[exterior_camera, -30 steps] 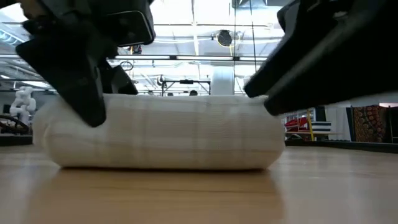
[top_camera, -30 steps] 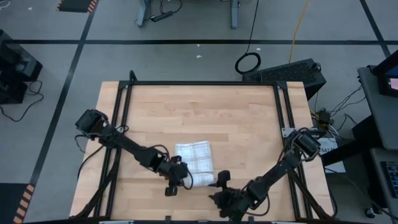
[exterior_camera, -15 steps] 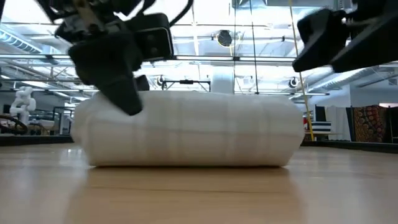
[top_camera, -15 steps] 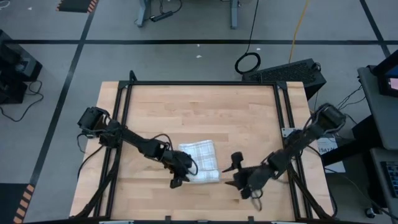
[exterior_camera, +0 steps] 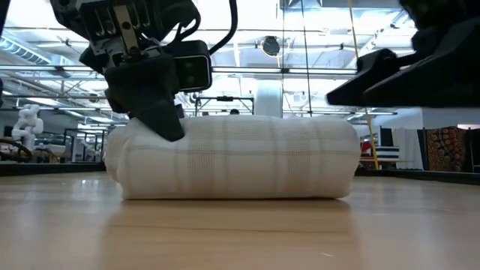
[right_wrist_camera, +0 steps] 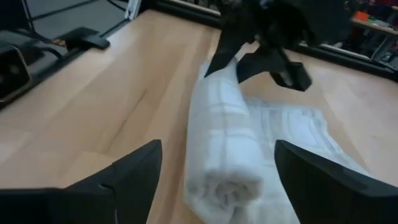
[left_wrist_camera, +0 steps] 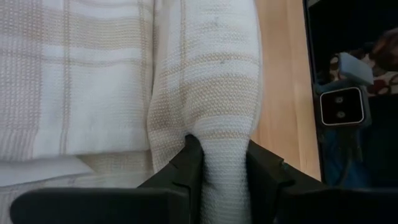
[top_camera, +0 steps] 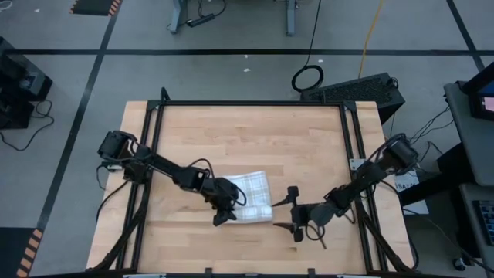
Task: Roll towel
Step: Roll the white kitchen towel
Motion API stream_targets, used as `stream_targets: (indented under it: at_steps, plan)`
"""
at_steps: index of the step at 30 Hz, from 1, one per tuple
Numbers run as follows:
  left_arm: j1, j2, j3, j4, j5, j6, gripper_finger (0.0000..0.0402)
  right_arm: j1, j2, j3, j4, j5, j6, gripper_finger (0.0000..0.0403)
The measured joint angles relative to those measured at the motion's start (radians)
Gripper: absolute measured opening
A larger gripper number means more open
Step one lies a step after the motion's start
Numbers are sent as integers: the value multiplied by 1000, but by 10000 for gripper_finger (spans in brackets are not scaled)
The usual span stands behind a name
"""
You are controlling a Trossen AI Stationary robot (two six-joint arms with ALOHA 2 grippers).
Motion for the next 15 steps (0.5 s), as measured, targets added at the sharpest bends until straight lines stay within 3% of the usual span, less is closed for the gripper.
stream_targets:
  at_steps: [7, 15]
  plan:
    - [38, 0, 0, -3, 21, -26, 90, -26, 100, 70, 1, -24, -20, 302]
    - [50, 0, 0, -7, 61, -27, 90, -44, 148, 97, 5, 28, -107, 299]
